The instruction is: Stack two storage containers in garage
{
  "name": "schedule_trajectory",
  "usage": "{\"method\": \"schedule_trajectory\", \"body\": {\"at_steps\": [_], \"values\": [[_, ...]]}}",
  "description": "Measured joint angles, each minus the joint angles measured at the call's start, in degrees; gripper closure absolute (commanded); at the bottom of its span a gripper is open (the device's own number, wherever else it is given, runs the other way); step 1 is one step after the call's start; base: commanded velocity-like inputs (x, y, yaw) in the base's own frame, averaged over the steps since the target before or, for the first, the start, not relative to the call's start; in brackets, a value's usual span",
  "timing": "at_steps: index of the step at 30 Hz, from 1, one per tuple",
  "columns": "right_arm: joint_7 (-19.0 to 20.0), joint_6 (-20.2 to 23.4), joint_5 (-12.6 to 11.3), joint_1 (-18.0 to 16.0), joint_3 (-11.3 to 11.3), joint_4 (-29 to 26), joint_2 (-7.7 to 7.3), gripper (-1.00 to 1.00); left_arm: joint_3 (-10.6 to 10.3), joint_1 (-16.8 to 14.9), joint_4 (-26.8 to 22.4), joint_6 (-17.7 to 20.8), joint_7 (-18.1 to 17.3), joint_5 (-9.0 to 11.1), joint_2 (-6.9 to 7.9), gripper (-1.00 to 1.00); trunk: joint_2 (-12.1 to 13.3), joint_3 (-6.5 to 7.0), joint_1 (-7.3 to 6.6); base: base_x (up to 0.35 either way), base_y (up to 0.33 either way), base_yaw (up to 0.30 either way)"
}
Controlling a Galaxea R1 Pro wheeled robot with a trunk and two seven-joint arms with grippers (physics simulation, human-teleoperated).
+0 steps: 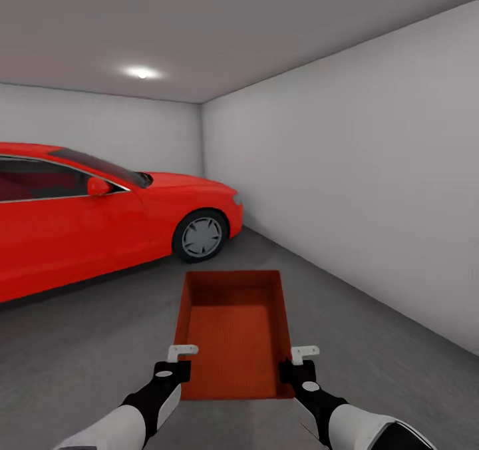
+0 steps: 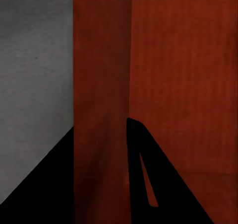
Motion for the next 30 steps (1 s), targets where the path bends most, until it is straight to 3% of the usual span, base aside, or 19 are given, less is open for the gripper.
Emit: {"method": "schedule_trajectory", "body": {"at_steps": [30], "values": [[0.02, 0.00, -0.02, 0.00, -0.02, 0.00, 0.00, 1.00, 0.02, 0.00, -0.04, 0.05, -0.01, -0.02, 0.00, 1.00, 0.00, 0.00, 0.00, 0.321, 0.006, -0.285]]}}
